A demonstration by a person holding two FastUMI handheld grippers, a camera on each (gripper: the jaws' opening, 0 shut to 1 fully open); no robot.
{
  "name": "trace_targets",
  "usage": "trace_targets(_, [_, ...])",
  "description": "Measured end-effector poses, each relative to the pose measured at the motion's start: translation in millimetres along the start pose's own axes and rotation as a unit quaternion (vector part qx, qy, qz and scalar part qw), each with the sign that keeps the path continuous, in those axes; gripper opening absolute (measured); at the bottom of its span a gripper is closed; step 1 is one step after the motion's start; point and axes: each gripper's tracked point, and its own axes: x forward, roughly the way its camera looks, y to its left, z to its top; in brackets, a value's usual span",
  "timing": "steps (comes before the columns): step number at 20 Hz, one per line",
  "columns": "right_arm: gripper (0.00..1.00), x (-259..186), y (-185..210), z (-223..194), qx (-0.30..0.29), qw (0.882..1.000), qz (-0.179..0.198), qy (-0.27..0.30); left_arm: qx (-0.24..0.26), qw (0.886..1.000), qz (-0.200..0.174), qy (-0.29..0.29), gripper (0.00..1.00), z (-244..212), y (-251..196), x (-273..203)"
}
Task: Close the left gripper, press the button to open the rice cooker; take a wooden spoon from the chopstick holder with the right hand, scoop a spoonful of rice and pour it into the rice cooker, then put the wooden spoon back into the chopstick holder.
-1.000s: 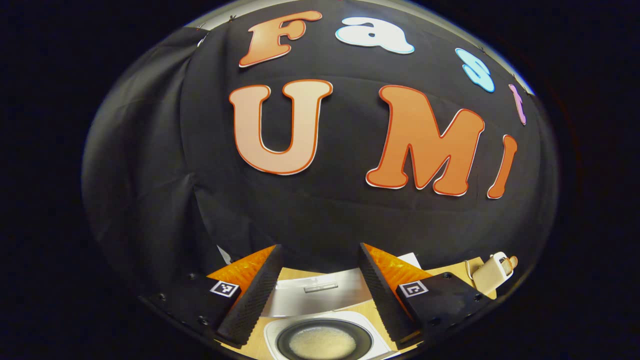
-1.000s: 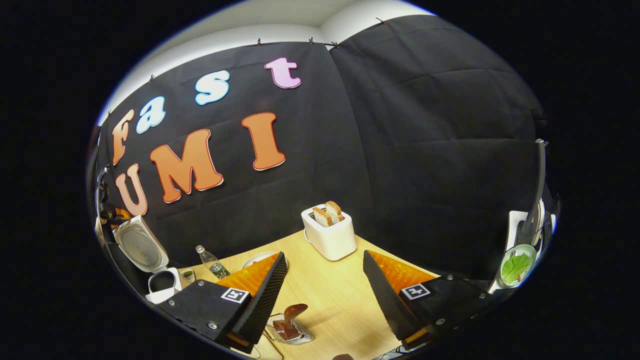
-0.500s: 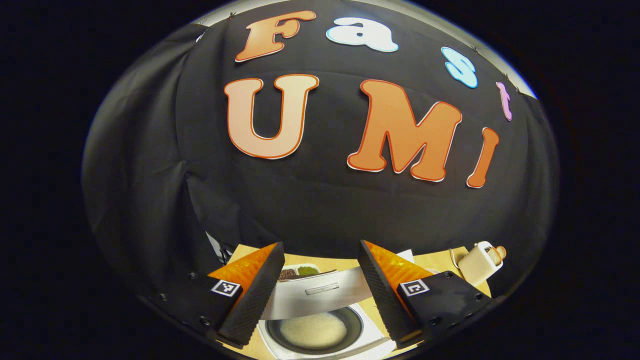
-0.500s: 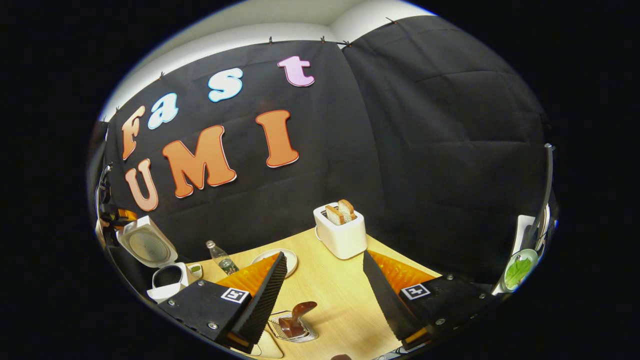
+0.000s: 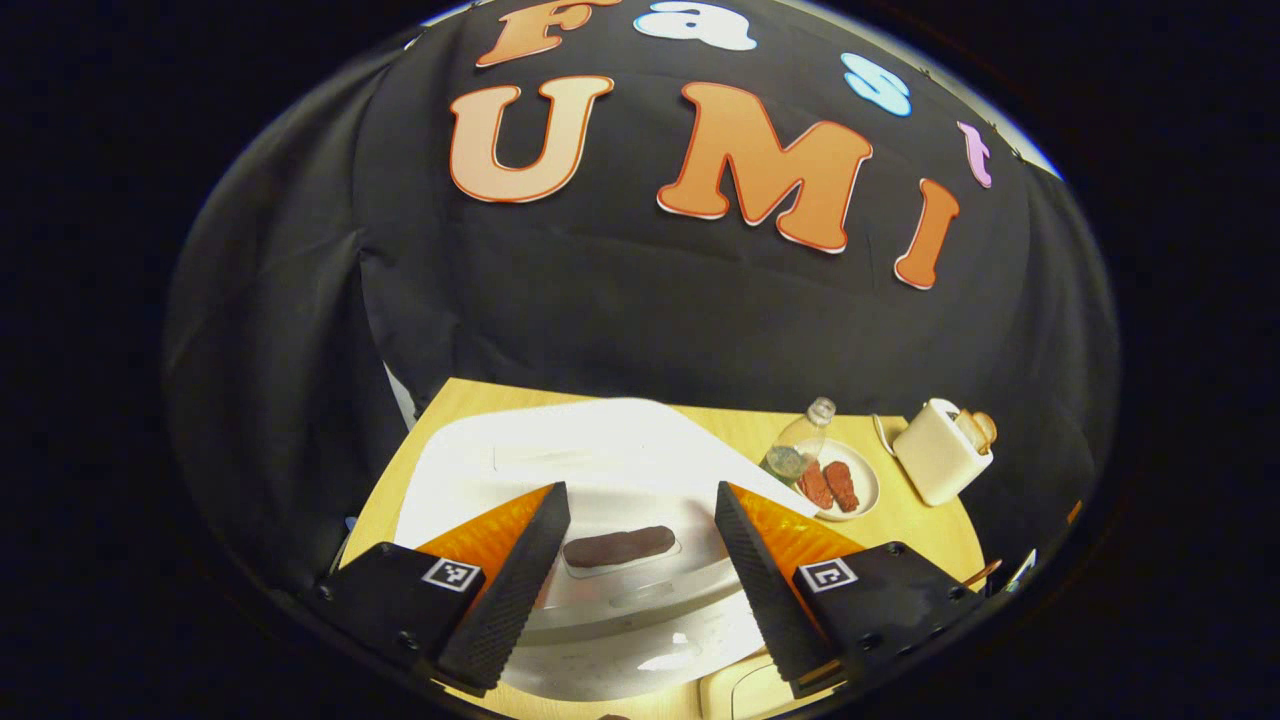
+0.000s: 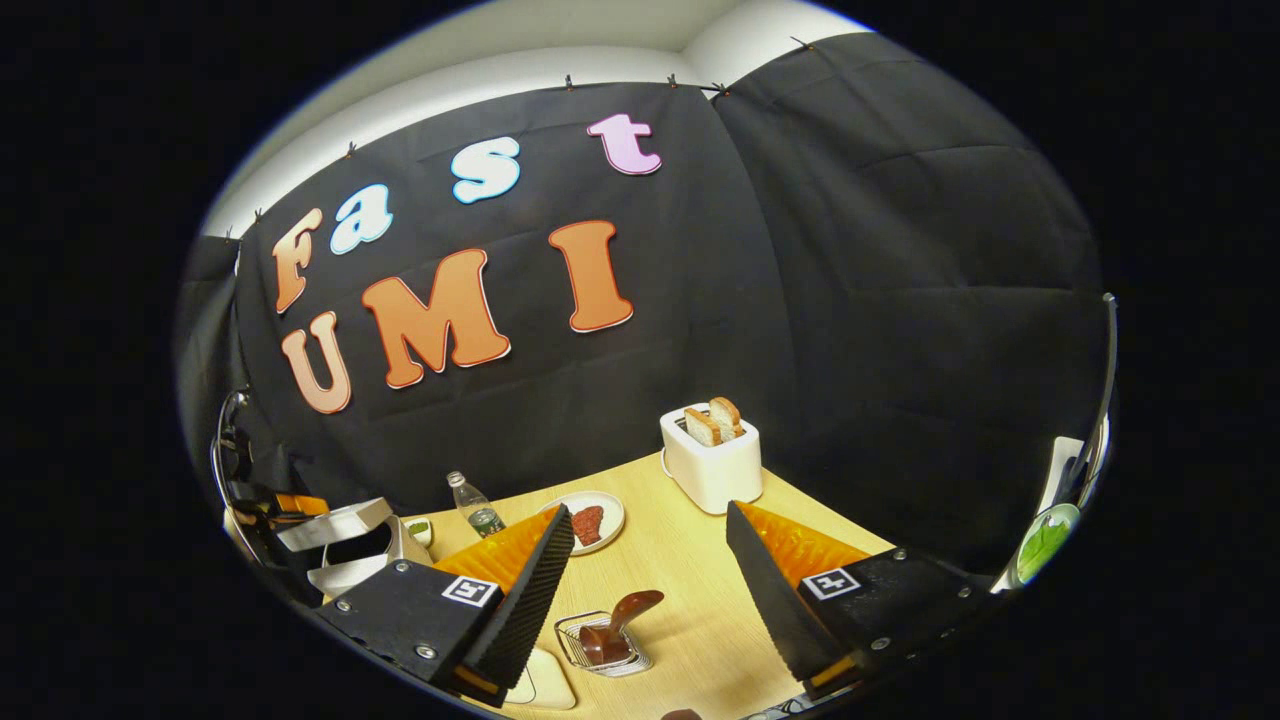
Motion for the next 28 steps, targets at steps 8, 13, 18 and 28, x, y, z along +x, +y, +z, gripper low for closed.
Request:
trace_targets(8, [0.95,-5,-1,-16,0.001,1.0,0.002,0.017,0.01,0.999,0.036,0.004,0.99,-44,10,13])
trace_targets(13, [0.95,-4,-3,-16,-0.002,1.0,-0.002,0.019,0.03,0.999,0.039,0.0,1.0,-60,16,20])
trace_targets(18, [0.95,-5,2,-9,-0.015,1.0,0.003,0.016,0.056,0.998,0.034,-0.012,1.0,-57,14,14])
trace_targets(28, [0.95,-11,46,72,-0.074,0.995,0.034,-0.061,0.03,0.993,0.03,-0.112,0.99,32,35,-134])
